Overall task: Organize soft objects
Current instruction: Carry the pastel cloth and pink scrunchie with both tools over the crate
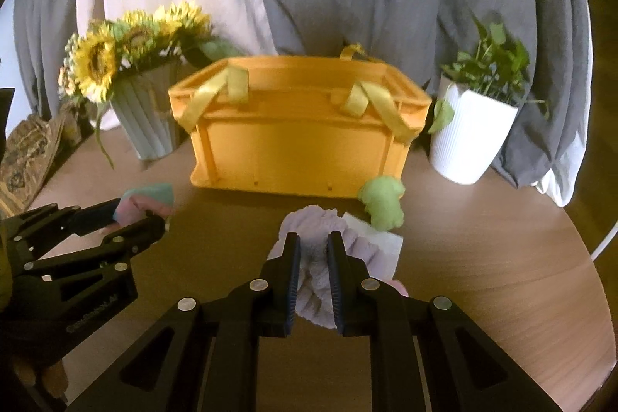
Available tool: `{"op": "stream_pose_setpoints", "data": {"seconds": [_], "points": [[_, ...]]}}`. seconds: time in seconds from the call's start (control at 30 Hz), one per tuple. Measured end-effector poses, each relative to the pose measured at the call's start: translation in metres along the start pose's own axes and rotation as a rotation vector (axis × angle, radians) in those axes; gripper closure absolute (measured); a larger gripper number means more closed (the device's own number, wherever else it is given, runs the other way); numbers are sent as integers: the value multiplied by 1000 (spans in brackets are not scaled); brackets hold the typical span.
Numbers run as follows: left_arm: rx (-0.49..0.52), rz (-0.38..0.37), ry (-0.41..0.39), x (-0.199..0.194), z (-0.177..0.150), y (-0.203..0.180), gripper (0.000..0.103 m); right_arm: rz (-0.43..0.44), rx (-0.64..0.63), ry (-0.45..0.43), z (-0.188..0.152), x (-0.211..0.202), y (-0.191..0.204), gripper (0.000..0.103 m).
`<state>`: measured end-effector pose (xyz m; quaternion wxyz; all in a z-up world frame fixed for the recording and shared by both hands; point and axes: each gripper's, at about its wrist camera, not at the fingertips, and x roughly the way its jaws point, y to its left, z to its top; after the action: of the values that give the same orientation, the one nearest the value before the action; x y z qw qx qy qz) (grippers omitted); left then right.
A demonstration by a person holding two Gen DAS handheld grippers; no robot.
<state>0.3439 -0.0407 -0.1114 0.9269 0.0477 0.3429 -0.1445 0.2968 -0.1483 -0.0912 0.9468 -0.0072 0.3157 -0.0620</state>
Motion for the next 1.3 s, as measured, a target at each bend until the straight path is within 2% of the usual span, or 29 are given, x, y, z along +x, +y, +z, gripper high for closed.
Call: {"op": "stream_pose_setpoints", "data": {"seconds": [0.53,0.87,1.3], "points": [[17,22,-180,-46,43,-2,61,-17,-1,-156,40,-37,-6,87],[23,30,-264,-57,71,-5,61,-31,-8,-246,68,-45,-14,87],[40,42,-350,-51,112,-11,61,-39,-19,-346,107,-45,-25,87]]}}
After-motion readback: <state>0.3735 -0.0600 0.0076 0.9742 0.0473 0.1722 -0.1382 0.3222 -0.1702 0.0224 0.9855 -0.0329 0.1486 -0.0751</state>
